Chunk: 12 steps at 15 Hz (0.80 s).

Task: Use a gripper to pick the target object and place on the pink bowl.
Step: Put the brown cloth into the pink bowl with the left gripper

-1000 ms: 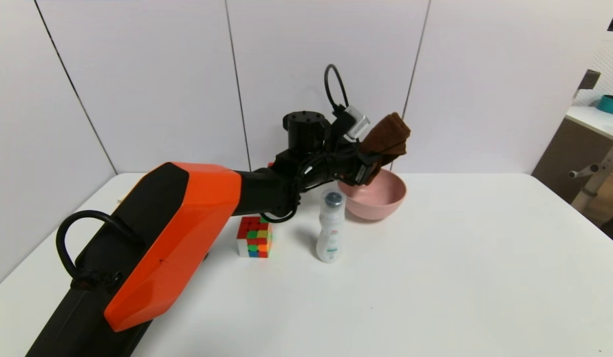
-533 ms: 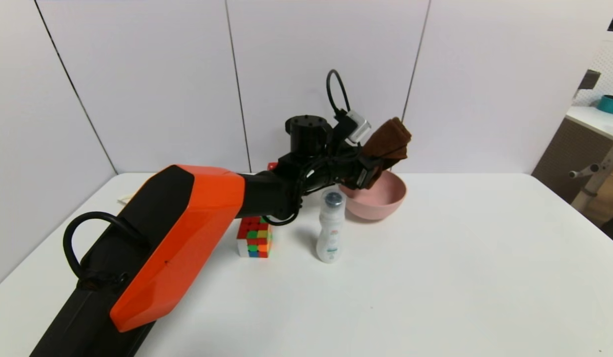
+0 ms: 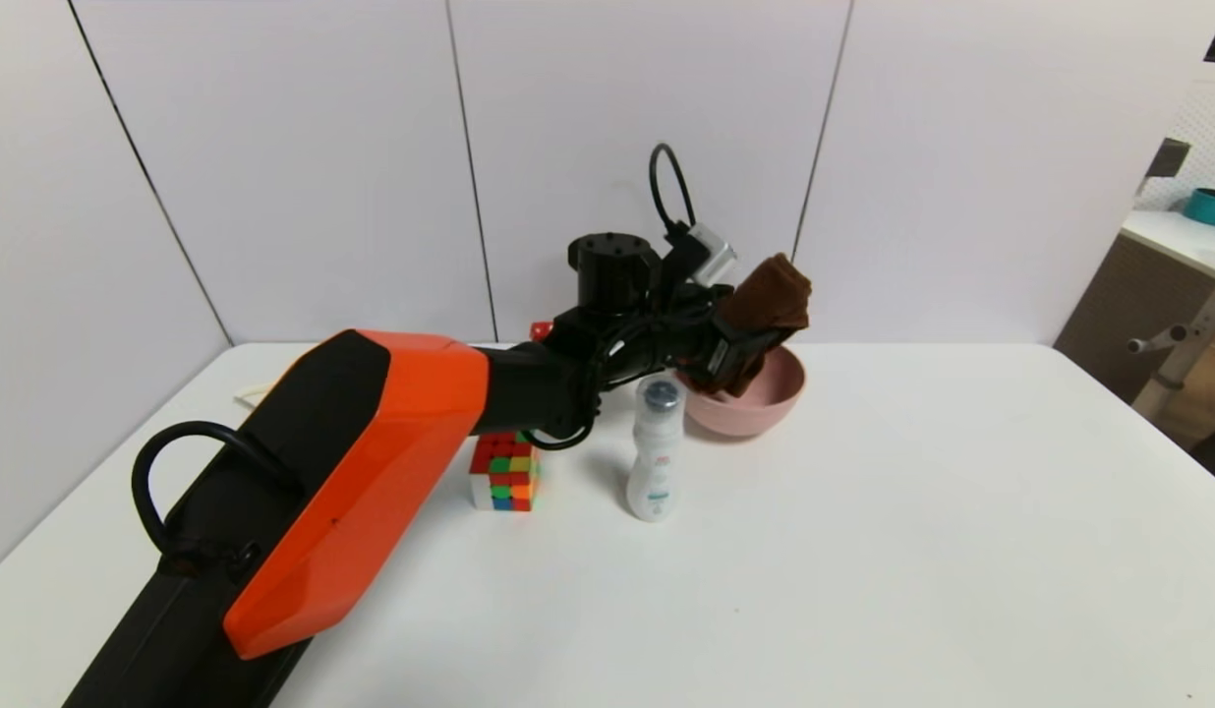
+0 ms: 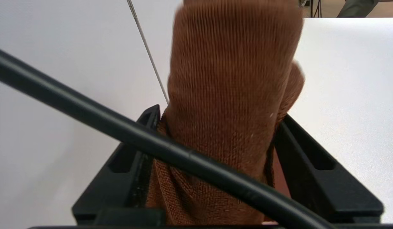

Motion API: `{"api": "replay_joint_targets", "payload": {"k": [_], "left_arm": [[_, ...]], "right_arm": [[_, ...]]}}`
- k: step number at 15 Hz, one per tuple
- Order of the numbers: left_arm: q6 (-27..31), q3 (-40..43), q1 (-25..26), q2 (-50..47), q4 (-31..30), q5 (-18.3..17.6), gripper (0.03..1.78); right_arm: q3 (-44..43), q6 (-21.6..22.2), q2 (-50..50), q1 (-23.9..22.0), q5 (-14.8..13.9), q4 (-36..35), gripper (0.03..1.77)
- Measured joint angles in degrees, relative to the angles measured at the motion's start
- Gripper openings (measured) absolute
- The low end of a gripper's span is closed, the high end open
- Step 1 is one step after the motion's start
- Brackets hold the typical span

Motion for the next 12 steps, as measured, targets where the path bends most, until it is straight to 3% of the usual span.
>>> {"api": "replay_joint_targets", "payload": {"k": [5,12], "left_arm": [[0.0,0.0,0.0,0.0,0.1,0.0,1.45],[0.8,0.0,0.9,-2.2,1.8,0.0,1.6]], "right_arm": [[0.0,0.0,0.0,0.0,0.0,0.0,1.71],[0.0,0.0,0.0,0.0,0.0,0.0,1.71]]}}
